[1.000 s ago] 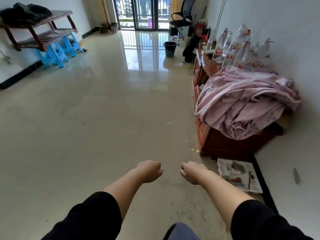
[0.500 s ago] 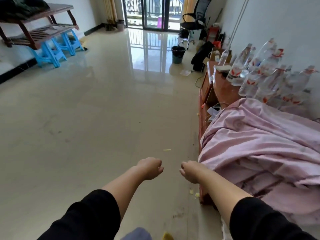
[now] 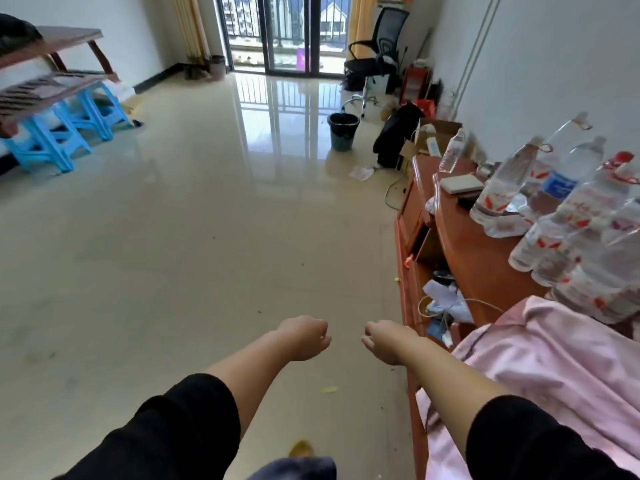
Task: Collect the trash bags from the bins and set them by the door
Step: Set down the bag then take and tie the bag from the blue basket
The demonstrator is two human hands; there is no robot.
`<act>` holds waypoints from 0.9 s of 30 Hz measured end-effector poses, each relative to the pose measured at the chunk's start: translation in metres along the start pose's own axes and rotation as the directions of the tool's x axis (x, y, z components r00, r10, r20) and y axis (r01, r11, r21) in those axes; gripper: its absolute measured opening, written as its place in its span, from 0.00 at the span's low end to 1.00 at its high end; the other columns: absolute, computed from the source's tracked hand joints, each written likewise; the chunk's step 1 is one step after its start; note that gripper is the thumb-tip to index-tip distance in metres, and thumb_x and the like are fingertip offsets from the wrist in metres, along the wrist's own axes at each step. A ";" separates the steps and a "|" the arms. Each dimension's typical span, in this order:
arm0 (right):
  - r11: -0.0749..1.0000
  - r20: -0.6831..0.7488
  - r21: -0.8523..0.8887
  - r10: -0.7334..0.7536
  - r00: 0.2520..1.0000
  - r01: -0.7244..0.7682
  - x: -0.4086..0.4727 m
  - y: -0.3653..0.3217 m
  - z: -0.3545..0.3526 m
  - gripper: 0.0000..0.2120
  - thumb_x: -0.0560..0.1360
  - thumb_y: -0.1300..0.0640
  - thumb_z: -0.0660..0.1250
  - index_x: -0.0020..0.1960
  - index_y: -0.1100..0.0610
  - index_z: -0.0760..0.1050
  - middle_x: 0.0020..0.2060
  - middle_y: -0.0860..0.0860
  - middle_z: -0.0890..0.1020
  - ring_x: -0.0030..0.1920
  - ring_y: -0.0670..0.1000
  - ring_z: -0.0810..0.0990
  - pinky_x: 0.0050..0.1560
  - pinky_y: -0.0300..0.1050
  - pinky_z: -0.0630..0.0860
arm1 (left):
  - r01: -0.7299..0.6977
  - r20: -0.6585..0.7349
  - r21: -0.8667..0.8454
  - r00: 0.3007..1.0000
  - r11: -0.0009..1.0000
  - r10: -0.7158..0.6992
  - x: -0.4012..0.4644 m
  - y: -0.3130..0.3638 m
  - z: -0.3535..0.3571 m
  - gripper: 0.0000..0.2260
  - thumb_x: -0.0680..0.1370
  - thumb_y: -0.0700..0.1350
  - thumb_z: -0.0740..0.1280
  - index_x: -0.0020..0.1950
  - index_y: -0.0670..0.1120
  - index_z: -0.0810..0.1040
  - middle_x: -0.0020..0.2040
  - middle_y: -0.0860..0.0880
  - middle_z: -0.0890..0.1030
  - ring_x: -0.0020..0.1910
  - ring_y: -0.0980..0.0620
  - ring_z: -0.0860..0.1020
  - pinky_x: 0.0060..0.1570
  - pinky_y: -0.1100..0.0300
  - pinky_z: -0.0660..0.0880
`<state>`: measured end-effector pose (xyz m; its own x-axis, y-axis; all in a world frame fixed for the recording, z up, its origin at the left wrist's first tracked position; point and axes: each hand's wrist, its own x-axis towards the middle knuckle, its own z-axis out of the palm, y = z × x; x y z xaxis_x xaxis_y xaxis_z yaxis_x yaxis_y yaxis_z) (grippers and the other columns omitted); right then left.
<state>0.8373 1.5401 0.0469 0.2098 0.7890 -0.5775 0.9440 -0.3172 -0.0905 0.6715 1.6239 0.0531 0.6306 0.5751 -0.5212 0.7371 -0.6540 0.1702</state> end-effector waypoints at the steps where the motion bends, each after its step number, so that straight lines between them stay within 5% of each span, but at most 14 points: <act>1: 1.000 -0.007 0.015 0.005 1.000 -0.005 0.019 0.005 -0.018 0.20 0.81 0.49 0.49 0.65 0.58 0.67 0.64 0.58 0.74 0.63 0.61 0.73 0.60 0.54 0.70 | -0.013 0.003 0.012 1.000 1.000 0.013 0.021 -0.006 -0.018 0.19 0.81 0.54 0.53 0.65 0.45 0.72 0.63 0.43 0.75 0.62 0.42 0.74 0.57 0.53 0.72; 27: 0.994 0.097 -0.083 -0.060 0.993 0.068 0.562 0.160 -0.408 0.20 0.82 0.48 0.49 0.66 0.59 0.66 0.63 0.58 0.74 0.62 0.60 0.74 0.60 0.52 0.70 | 0.113 0.024 -0.148 0.994 0.983 -0.111 0.571 -0.129 -0.372 0.19 0.81 0.54 0.53 0.62 0.44 0.74 0.61 0.43 0.77 0.60 0.43 0.75 0.56 0.52 0.72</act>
<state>1.2096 2.1472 0.0392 0.1271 0.7516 -0.6473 0.9740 -0.2179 -0.0617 1.0267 2.2196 0.0448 0.5388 0.6322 -0.5568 0.8316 -0.5047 0.2316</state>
